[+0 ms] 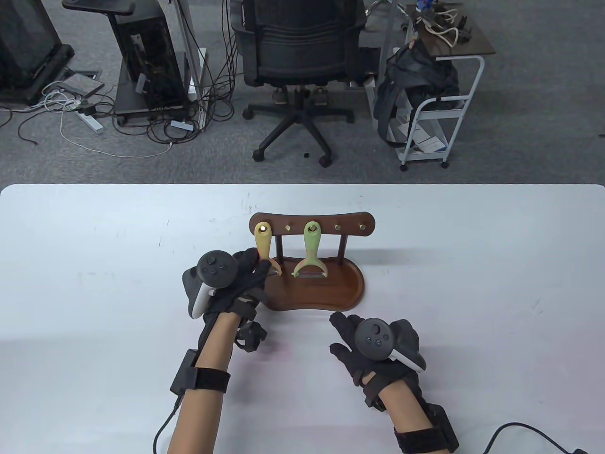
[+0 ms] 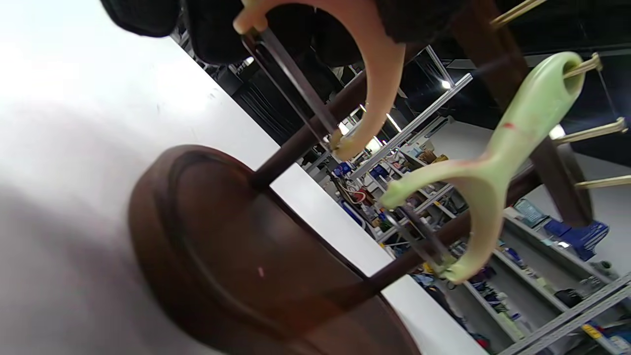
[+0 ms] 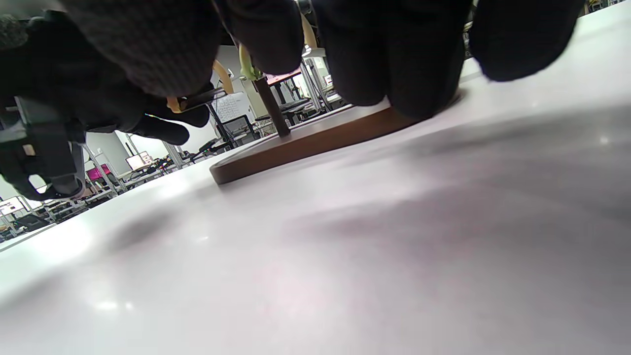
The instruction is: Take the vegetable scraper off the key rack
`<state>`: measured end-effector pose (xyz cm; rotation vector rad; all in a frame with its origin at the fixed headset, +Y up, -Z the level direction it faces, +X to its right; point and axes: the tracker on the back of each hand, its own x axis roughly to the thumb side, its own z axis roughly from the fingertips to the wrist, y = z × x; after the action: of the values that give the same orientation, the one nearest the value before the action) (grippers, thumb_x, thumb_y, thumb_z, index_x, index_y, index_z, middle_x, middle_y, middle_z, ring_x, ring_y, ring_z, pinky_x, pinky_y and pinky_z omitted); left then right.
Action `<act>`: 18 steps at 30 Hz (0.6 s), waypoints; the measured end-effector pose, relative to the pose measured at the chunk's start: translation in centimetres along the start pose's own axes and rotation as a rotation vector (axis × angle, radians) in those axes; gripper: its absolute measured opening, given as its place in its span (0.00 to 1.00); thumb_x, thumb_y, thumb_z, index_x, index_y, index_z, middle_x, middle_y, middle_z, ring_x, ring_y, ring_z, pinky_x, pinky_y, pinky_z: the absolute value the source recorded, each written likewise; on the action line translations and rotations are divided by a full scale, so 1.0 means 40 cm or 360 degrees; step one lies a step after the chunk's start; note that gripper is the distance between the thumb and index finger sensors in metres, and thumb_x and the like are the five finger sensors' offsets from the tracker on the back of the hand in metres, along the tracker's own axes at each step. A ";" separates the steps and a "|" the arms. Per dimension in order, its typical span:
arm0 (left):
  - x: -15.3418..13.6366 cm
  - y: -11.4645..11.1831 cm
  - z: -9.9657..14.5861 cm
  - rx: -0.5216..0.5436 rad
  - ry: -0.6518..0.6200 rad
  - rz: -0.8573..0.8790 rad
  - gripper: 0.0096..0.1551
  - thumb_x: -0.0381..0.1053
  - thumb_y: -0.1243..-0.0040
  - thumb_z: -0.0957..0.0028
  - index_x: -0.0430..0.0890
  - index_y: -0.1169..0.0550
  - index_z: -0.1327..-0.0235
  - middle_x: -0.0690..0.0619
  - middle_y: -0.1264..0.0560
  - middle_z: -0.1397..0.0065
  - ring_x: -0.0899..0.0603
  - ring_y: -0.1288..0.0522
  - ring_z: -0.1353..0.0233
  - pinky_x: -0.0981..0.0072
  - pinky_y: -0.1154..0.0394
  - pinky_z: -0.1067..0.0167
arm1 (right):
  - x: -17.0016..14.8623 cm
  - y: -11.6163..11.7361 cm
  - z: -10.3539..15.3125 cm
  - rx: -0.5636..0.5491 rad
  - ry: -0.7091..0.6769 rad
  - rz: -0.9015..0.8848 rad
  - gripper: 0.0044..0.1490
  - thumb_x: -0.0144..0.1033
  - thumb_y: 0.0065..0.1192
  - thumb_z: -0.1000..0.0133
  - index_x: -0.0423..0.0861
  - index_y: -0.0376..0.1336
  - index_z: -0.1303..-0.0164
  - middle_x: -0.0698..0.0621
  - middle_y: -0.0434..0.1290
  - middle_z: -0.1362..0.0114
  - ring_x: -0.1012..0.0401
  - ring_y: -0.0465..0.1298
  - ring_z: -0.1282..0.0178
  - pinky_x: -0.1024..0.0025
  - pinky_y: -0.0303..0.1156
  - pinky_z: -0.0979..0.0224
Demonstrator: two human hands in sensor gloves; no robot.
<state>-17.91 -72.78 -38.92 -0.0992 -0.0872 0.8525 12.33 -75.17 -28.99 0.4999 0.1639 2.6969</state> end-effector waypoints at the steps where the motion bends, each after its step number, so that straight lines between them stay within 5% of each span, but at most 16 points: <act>1: 0.000 0.001 0.001 0.0005 -0.0007 0.0021 0.29 0.58 0.49 0.39 0.49 0.31 0.27 0.43 0.37 0.21 0.32 0.36 0.23 0.28 0.42 0.28 | 0.001 0.000 0.000 0.0005 0.0000 0.0003 0.45 0.54 0.59 0.50 0.49 0.55 0.23 0.35 0.66 0.26 0.40 0.71 0.32 0.37 0.66 0.36; 18: 0.002 0.011 0.039 0.0124 -0.0161 0.0250 0.28 0.56 0.44 0.42 0.49 0.27 0.30 0.48 0.29 0.34 0.36 0.29 0.33 0.30 0.38 0.31 | 0.015 0.007 -0.006 0.0024 -0.0059 0.0003 0.45 0.54 0.59 0.50 0.48 0.55 0.23 0.35 0.66 0.26 0.40 0.72 0.32 0.37 0.66 0.37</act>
<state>-18.36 -72.36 -37.43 0.0107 -0.1423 1.0166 11.65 -75.21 -28.95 0.5548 0.1734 2.6880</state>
